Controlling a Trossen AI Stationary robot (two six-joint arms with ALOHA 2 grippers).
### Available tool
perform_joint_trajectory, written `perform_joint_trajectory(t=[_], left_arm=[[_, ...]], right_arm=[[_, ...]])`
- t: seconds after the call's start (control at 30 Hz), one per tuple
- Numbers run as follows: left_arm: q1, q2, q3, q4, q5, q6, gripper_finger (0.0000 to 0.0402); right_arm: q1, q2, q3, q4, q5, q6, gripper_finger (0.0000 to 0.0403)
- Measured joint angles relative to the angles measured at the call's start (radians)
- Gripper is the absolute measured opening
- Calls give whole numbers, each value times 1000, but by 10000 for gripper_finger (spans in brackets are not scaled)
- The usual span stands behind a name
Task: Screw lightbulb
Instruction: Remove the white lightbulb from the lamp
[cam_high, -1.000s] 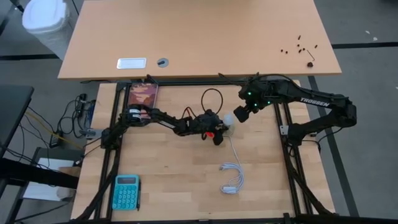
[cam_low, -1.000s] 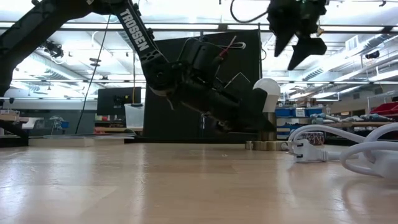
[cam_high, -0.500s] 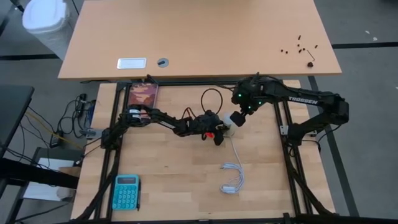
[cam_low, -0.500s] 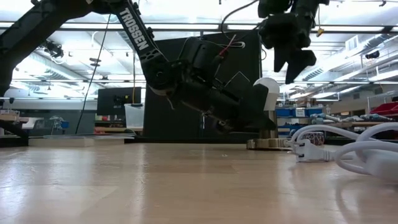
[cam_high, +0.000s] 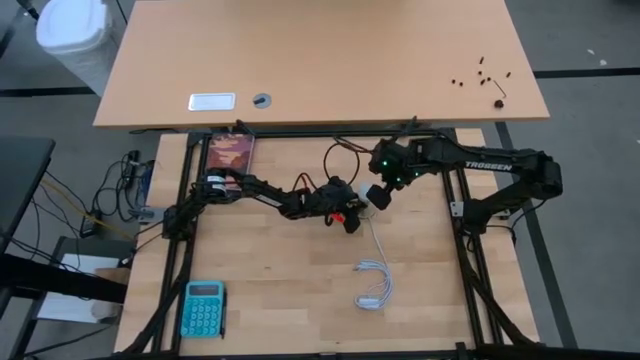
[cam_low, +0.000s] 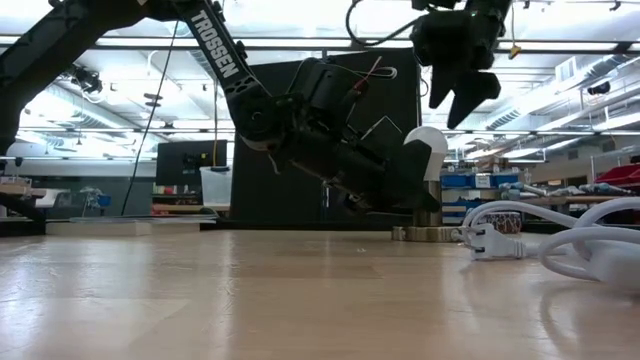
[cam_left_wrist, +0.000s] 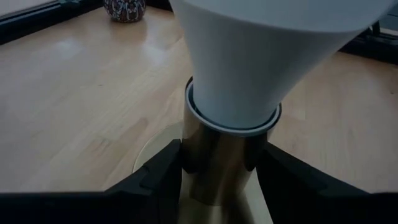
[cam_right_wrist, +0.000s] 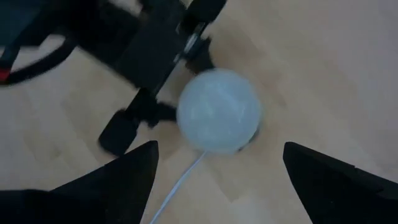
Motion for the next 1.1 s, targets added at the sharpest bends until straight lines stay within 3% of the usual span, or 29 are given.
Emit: perform_joint_trajectory(t=[0.47, 1.1], left_arm=[[0, 1, -2, 10, -35, -2, 186], [-1, 3, -3, 15, -41, -7, 186]], right_arm=[[-5, 171, -1, 45, 10, -72, 355], [-47, 286, -1, 143, -41, -163, 344]])
